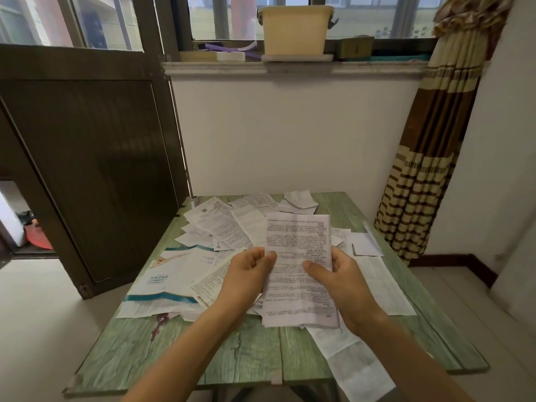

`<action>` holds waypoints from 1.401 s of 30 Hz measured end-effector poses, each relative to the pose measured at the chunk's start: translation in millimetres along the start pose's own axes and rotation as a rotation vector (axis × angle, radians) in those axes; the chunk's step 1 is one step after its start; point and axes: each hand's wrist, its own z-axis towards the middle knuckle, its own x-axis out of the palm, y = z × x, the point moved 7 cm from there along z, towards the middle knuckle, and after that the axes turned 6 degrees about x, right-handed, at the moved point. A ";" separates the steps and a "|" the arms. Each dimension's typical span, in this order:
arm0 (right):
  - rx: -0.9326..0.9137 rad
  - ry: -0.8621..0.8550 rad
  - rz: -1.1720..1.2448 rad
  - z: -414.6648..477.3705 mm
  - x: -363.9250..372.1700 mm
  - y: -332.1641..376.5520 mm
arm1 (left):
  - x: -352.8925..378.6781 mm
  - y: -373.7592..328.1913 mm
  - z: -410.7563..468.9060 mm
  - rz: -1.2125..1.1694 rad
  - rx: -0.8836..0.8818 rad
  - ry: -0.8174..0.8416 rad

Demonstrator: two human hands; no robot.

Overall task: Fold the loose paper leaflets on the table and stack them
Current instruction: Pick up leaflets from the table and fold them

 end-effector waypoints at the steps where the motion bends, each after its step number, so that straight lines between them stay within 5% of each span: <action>1: -0.023 -0.010 -0.034 -1.1 0.3 1.1 | -0.1 -0.1 -0.2 -0.004 -0.006 -0.005; 12: -0.095 -0.022 -0.102 -4.2 3.5 1.2 | 10.9 19.4 -9.6 -0.322 -0.239 -0.004; 18: 0.017 -0.012 0.116 2.2 -4.1 1.3 | 5.8 14.6 -12.0 -0.223 -0.111 -0.094; 27: -0.082 -0.142 0.128 8.5 -14.7 6.2 | 7.0 18.0 -22.6 -0.211 -0.078 -0.128; 35: -0.368 -0.260 -0.322 5.3 -14.0 20.1 | 13.4 28.3 -21.0 -0.328 -0.352 0.151; 42: -0.411 0.031 -0.459 -0.4 16.8 28.1 | 0.5 -42.7 20.2 0.549 0.156 0.239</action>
